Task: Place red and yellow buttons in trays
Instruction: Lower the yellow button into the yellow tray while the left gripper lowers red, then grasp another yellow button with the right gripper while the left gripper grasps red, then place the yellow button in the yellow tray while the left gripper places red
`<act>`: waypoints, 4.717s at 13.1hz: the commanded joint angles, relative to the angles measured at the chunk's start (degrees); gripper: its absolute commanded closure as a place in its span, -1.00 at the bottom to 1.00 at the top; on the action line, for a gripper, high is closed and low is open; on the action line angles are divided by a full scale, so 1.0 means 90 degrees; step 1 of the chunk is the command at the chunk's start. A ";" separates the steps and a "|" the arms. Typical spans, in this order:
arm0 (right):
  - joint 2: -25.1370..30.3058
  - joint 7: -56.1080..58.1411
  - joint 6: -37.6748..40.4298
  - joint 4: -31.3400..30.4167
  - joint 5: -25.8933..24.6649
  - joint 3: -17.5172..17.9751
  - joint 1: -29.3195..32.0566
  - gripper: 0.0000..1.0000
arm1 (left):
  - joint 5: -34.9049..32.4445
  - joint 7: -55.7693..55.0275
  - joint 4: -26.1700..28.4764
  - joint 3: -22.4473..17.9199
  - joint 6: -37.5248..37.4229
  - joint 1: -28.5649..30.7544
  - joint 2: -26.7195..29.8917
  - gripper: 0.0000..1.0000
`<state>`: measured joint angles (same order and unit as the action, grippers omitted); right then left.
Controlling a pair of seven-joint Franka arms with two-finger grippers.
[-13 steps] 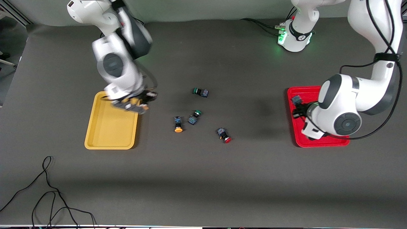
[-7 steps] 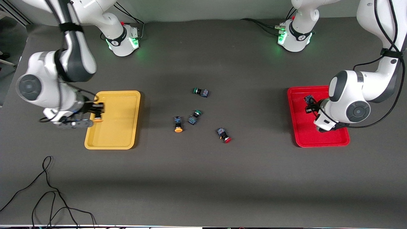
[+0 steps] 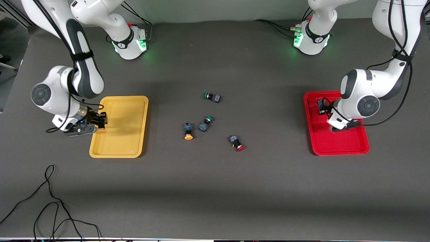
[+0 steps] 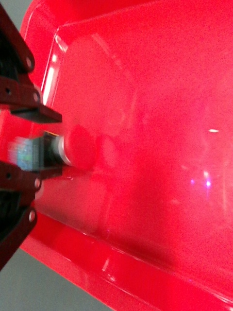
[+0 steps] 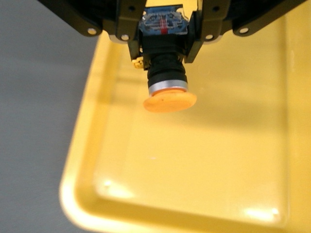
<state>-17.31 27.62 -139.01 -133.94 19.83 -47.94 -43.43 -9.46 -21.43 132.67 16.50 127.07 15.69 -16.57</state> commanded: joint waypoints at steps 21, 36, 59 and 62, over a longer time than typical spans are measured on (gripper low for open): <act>-0.0829 -0.4384 0.2020 0.2637 0.0909 -0.0269 -0.2886 -1.00 | -0.0078 -0.6174 -0.6509 0.1047 -0.0633 -0.3355 -0.3920 -0.99; -0.3018 -0.4006 -0.0248 0.2743 0.3529 0.0649 -0.3466 0.08 | -0.0541 -0.5434 -0.6167 0.1134 -0.1488 -0.2869 -0.3522 1.00; -0.2461 0.0562 0.2997 0.2014 0.2726 -0.2213 -0.2470 0.77 | -0.2289 -0.0900 -0.1089 0.1740 0.0002 0.1948 -0.0874 -0.95; -0.2705 0.0662 0.2565 0.1787 0.3061 -0.1725 -0.2334 0.77 | -0.2240 -0.0900 -0.1138 0.1799 -0.0134 0.1948 -0.0485 -0.97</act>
<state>-39.90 32.57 -113.89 -117.34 45.60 -64.89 -63.92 -29.22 -30.10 122.05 31.81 126.59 32.89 -24.56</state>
